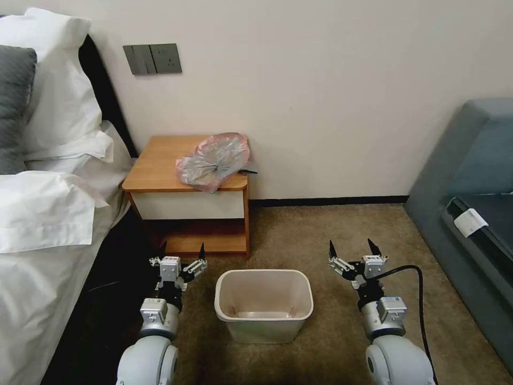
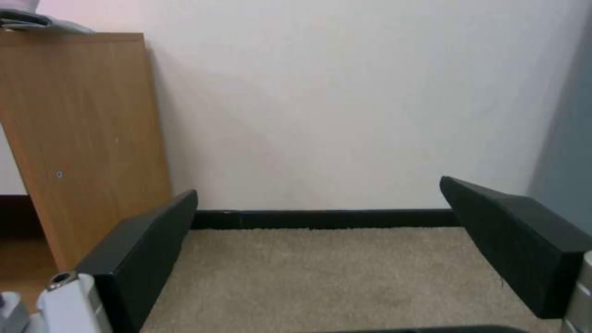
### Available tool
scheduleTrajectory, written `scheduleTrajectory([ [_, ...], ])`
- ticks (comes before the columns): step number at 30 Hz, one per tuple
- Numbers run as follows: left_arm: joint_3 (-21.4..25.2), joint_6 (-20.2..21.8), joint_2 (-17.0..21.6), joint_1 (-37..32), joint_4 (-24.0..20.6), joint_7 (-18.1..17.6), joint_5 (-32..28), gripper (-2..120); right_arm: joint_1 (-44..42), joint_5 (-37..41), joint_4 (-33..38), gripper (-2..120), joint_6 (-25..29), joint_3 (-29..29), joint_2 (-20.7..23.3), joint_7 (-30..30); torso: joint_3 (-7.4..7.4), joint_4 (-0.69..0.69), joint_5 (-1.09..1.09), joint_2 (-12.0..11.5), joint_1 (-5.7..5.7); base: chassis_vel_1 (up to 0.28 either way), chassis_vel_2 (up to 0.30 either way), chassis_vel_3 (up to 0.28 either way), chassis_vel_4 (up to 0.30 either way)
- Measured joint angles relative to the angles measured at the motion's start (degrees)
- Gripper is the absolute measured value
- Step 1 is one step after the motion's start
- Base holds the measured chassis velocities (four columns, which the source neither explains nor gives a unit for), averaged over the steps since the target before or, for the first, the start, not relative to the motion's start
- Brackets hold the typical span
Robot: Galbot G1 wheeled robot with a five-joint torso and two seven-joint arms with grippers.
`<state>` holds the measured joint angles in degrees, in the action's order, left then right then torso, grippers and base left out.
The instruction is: Pick up the garbage bag from the table and place it over the trash can.
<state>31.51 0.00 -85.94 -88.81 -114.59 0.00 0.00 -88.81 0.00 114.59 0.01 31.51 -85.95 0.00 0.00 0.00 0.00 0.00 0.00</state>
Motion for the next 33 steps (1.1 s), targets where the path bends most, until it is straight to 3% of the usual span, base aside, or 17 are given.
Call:
scheduleTrajectory([
  [33, 0.0, 0.0, 0.0, 0.0, 0.0, 0.0, 0.0, 100, 0.0, 0.0, 0.0, 100, 0.0, 0.0, 0.0, 0.0, 0.0, 0.0, 0.0, 0.0, 0.0, 0.0, 0.0, 0.0, 0.0],
])
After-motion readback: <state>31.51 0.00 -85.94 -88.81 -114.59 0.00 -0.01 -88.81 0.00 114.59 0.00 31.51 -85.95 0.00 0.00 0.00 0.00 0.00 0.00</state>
